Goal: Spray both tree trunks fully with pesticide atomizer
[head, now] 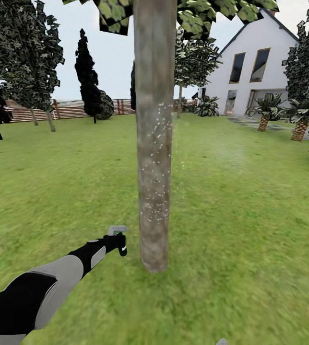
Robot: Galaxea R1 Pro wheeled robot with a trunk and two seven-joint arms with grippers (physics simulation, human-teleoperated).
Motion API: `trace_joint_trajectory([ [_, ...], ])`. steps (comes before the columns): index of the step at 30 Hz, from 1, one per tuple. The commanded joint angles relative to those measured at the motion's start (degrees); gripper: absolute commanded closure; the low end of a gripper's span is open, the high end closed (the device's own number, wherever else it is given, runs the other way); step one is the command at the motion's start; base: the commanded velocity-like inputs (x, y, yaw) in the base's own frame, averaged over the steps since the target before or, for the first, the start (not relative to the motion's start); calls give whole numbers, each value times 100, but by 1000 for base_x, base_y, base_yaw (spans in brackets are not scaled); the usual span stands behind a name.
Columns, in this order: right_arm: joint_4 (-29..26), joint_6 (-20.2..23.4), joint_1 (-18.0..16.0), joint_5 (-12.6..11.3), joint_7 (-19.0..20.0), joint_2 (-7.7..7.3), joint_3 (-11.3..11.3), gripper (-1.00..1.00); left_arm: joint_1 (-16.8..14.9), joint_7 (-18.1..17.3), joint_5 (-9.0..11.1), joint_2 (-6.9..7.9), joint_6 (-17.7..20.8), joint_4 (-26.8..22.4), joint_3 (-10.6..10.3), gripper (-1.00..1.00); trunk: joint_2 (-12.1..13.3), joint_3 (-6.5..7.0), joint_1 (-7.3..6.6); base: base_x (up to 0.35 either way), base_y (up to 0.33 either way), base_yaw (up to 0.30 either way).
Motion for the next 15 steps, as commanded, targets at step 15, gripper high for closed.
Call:
trace_joint_trajectory([
  [15,-12,-9,0,-79,0,-336,-44,-100,0,-1,1,-5,0,-1,3,100,0,8,0,19,350,-28],
])
